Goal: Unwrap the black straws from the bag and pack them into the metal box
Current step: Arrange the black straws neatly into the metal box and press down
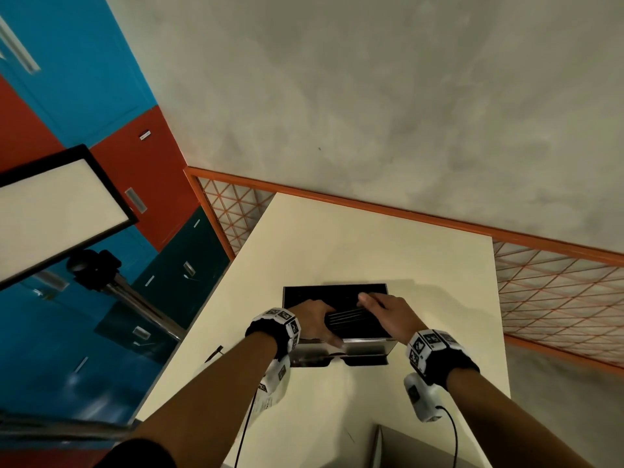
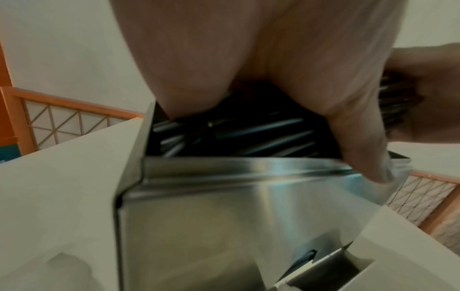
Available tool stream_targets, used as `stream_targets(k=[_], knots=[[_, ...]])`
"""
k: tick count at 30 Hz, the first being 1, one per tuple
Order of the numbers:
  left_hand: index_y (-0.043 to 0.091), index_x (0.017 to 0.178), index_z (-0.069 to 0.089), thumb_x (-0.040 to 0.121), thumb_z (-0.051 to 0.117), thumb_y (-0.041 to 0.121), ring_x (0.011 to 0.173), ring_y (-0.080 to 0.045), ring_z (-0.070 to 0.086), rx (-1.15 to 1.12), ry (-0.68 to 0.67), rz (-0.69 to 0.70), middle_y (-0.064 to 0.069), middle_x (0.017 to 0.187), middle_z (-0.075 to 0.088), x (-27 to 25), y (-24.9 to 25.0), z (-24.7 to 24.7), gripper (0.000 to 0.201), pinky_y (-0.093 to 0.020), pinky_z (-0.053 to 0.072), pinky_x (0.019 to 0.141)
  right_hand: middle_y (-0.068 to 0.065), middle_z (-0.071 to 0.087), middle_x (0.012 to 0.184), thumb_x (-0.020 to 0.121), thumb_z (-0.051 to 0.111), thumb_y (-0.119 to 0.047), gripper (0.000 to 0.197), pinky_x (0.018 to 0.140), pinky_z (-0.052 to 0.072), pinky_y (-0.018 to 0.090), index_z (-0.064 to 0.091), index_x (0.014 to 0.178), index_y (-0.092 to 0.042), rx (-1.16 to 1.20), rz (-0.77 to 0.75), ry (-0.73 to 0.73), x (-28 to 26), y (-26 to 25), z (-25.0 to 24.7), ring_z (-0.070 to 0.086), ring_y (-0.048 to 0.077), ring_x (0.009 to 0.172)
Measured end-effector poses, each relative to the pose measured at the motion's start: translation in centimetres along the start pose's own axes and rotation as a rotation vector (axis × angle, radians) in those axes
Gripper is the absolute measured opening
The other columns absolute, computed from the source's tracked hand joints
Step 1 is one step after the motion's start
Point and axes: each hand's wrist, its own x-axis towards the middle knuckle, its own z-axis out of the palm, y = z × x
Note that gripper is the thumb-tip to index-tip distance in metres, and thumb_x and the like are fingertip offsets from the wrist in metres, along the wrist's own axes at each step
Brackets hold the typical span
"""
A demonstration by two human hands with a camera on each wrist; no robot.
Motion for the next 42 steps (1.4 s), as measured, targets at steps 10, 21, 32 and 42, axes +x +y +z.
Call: stream_targets(k=[10, 21, 32, 42], knots=[[0.025, 0.100, 0.070, 0.088, 0.076, 0.026, 0.067, -0.009, 0.067, -0.171, 0.103, 0.034, 0.013, 0.076, 0.070, -0.4, -0.3, -1.3, 0.014, -0.025, 0.054, 0.074, -0.002, 0.073, 0.098, 0.094, 0.040, -0.064, 0.052, 0.086, 0.055, 0.034, 0.066, 0.118, -0.026, 0.484, 0.118, 0.275, 0.5, 0.2, 0.2, 0.070, 0.017, 0.091], [0.026, 0.117, 0.056, 0.089, 0.068, 0.033, 0.087, -0.026, 0.067, 0.253, 0.196, 0.029, -0.003, 0.102, 0.068, 1.4, 2.6, -0.3, 0.031, -0.041, 0.058, 0.080, -0.004, 0.077, 0.088, 0.081, 0.060, -0.047, 0.033, 0.096, 0.051, 0.044, 0.078, 0.081, -0.019, 0.602, 0.224, 0.269, 1.9, -1.8, 0.9, 0.070, 0.023, 0.095], [0.025, 0.137, 0.048, 0.080, 0.069, 0.059, 0.124, -0.025, 0.041, 0.373, 0.353, -0.015, -0.004, 0.133, 0.046, 0.7, -0.2, 1.9, 0.070, -0.046, 0.042, 0.101, -0.003, 0.060, 0.099, 0.092, 0.058, -0.014, 0.012, 0.078, 0.042, 0.022, 0.069, 0.097, -0.013, -0.187, -0.120, 0.339, -0.1, -0.2, 1.1, 0.056, 0.015, 0.083], [0.023, 0.085, 0.062, 0.079, 0.047, 0.082, 0.078, -0.023, 0.064, 0.217, 0.143, -0.058, -0.001, 0.085, 0.068, -2.5, -0.5, 3.3, 0.061, -0.033, 0.052, 0.074, 0.005, 0.062, 0.114, 0.084, 0.061, -0.037, 0.034, 0.084, 0.051, 0.036, 0.060, 0.111, -0.018, -0.752, -0.202, -0.364, -0.8, -0.5, 5.2, 0.061, 0.026, 0.104]])
